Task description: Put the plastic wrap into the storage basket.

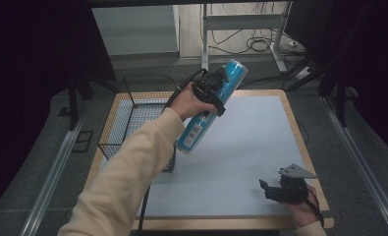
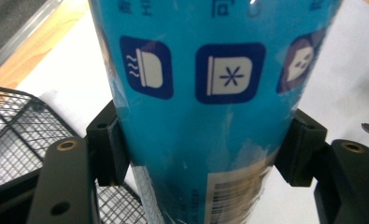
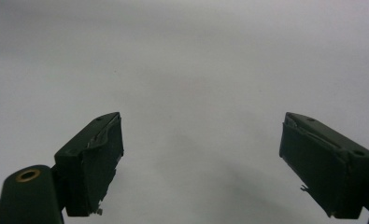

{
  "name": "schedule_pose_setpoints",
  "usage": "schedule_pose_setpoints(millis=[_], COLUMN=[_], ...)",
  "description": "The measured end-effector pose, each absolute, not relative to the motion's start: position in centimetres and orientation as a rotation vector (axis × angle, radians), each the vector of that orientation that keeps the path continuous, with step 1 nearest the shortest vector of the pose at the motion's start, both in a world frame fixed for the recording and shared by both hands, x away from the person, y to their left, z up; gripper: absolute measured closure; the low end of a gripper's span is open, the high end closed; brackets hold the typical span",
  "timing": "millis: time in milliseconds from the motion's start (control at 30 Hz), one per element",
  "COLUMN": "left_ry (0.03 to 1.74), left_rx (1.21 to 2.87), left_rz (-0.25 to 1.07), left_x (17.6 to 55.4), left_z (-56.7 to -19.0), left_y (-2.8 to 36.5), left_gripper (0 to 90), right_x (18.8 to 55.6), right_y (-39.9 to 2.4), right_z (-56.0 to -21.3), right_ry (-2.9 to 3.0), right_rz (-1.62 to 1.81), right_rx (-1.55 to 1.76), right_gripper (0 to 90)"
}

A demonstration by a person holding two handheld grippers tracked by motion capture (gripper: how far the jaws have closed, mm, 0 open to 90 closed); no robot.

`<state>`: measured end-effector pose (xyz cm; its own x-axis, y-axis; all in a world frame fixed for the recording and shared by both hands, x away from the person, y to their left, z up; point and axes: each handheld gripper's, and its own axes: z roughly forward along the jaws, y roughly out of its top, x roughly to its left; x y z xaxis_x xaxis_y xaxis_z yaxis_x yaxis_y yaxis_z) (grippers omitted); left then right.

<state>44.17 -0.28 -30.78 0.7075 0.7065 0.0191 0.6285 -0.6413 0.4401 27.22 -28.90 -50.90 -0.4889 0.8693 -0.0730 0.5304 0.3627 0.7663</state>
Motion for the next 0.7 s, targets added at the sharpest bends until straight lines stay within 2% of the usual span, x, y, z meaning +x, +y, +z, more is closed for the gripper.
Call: schedule_pose_setpoints(millis=[333,700], left_ry=[1.061,1.115], left_rx=[2.496,2.479], left_rz=[0.321,0.364], left_x=[44.7,45.3], left_z=[-28.5,-27.8], left_y=[1.5,3.6], left_gripper=[31.6,31.6], right_x=[27.2,27.2], right_y=[-29.0,-29.1], right_z=[-50.7,-50.7], right_ry=[2.148,2.141], right_rz=[0.961,0.963], right_rx=[1.212,1.214], right_gripper=[13.8,13.8])
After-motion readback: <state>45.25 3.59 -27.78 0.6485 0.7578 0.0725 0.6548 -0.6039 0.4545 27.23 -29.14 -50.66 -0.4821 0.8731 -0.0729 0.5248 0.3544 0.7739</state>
